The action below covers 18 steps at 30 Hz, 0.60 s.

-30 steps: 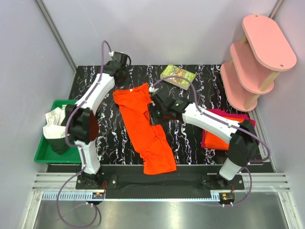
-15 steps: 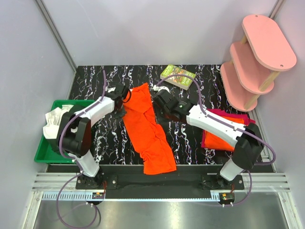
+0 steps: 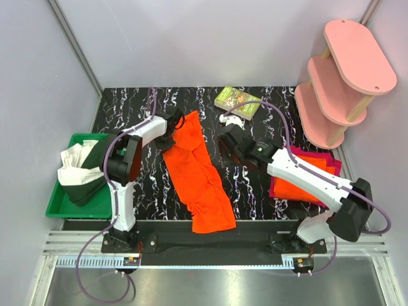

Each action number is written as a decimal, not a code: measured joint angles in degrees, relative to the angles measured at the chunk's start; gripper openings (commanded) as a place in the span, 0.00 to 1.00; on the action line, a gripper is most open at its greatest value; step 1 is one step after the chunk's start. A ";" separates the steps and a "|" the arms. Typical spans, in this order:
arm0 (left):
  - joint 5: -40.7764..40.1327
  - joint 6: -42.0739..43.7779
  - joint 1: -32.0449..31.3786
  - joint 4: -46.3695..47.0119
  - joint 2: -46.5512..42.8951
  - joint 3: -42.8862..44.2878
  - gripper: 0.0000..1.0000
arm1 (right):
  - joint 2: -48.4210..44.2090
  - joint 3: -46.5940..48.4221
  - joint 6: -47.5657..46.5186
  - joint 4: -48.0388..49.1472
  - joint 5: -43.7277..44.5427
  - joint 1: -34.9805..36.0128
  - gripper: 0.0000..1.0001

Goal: Fold and stack the t-shirts
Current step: Rotate the tshirt 90 degrees

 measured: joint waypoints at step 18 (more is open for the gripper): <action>6.29 10.14 0.55 -11.82 24.04 40.00 0.06 | -4.17 -4.44 -1.33 -2.19 3.17 -2.21 0.43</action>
